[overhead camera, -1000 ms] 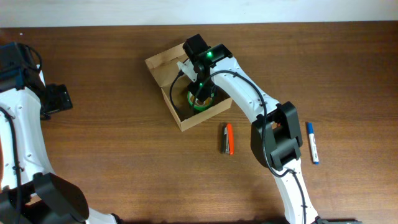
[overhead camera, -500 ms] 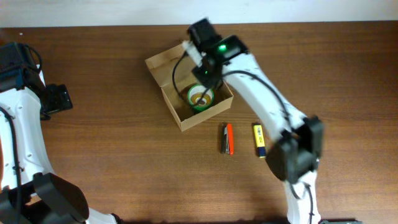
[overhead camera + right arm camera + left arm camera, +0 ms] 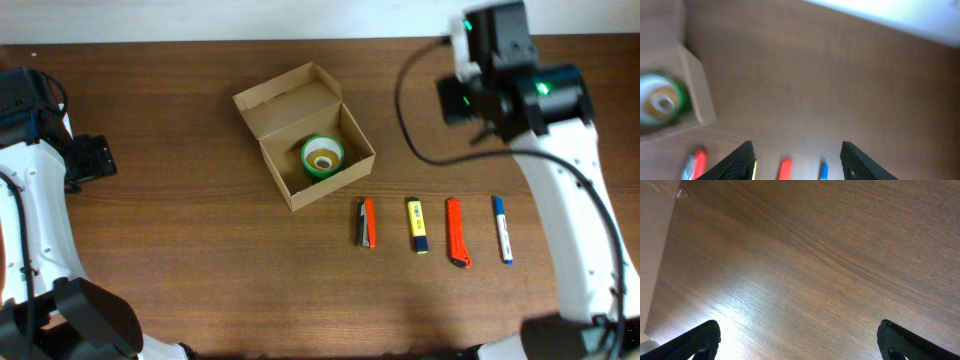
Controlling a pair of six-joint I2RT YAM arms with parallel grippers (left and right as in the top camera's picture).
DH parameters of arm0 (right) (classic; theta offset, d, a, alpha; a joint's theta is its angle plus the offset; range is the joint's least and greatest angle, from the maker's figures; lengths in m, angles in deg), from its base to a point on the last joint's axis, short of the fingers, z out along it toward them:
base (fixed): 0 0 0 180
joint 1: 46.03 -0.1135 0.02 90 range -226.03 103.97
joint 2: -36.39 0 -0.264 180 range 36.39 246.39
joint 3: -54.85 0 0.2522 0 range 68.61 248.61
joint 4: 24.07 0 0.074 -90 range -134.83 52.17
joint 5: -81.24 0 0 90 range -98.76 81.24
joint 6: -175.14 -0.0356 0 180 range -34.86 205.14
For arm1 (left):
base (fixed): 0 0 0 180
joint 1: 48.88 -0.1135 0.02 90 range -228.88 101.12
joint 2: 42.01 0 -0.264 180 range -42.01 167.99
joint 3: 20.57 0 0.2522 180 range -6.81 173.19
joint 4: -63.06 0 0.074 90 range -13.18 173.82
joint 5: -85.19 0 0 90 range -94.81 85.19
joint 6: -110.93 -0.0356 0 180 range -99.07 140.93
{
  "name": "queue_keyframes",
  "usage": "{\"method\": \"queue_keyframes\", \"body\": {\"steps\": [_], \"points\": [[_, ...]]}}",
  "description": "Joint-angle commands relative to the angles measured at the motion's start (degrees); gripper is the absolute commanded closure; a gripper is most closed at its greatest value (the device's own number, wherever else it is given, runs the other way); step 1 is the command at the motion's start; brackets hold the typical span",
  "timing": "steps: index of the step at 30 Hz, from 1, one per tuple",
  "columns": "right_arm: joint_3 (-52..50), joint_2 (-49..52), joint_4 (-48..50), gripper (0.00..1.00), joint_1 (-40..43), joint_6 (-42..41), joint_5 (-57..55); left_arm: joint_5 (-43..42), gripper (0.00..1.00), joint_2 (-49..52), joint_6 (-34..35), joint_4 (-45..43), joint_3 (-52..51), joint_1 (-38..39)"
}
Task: Pack container
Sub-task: 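Move the right gripper over the blue-capped white marker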
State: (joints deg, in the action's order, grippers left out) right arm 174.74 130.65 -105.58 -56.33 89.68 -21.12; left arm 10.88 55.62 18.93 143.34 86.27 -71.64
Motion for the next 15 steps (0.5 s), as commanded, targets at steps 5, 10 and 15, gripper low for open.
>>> {"method": "queue_keyframes", "body": {"steps": [5,10,15], "points": [[-21.9,-7.6,0.7,0.44,13.2,-2.3,10.4,-0.3,0.00,-0.9,-0.9,-0.1,-0.4,0.1],[-32.0,-6.5,5.7,0.32,23.0,-0.3,11.0,-0.3,0.00,-0.9,-0.9,-0.1,-0.4,0.1],[-34.4,-1.4,5.5,0.37,28.2,5.0,13.8,-0.3,0.00,-0.9,-0.9,-0.1,-0.4,0.1]]}}
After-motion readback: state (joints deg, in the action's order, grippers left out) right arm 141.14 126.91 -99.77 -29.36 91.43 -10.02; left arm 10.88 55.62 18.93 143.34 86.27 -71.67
